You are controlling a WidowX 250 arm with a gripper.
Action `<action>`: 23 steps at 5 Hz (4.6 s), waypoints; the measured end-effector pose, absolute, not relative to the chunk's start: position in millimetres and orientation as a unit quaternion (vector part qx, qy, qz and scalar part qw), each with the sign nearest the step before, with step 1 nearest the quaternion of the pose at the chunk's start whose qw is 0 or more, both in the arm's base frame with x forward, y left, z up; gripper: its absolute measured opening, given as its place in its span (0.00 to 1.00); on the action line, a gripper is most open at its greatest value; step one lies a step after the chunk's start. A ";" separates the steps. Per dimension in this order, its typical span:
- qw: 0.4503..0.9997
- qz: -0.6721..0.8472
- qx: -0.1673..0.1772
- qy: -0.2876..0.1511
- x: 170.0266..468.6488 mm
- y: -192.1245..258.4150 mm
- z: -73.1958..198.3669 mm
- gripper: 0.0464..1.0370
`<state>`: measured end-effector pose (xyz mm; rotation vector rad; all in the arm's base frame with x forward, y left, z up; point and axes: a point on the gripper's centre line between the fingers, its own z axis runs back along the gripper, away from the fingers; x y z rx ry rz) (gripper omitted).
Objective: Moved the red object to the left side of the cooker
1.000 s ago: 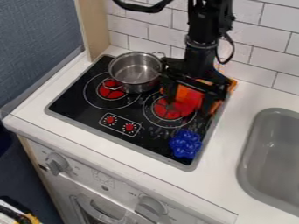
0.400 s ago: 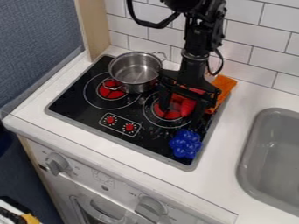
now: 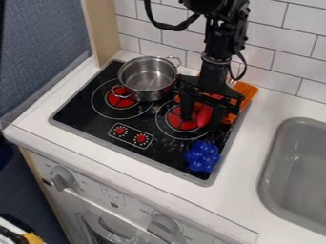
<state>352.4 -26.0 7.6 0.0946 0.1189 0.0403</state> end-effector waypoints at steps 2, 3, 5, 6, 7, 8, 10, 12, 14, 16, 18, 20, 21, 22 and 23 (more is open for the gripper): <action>0.997 0.023 0.049 0.060 357.6 -26.3 6.9 0.33; 0.997 0.024 0.045 0.059 351.9 -26.3 8.0 0.33; 0.999 0.006 0.029 0.011 344.5 -28.9 44.2 0.33; 1.000 0.005 0.026 -0.012 340.1 -20.1 58.4 0.33; 0.999 0.033 0.029 -0.026 327.0 11.0 66.4 0.33; 0.997 0.040 0.057 -0.026 308.0 50.6 70.1 0.33; 0.996 0.063 0.050 -0.043 286.6 112.8 84.7 0.33; 0.996 0.074 0.049 -0.009 279.8 153.1 57.7 0.33; 0.997 0.045 0.057 0.014 295.2 162.8 18.7 0.33; 0.997 0.049 0.059 0.019 301.6 167.8 11.8 0.33; 0.998 0.048 0.047 0.020 302.9 164.6 10.8 0.68; 0.997 0.040 0.063 0.001 294.3 161.9 29.4 0.96; 0.997 0.040 0.054 -0.033 296.7 155.5 62.1 0.96; 0.999 0.025 0.026 -0.036 296.1 146.3 67.3 0.96; 0.999 0.019 0.026 -0.030 295.0 146.2 68.9 0.96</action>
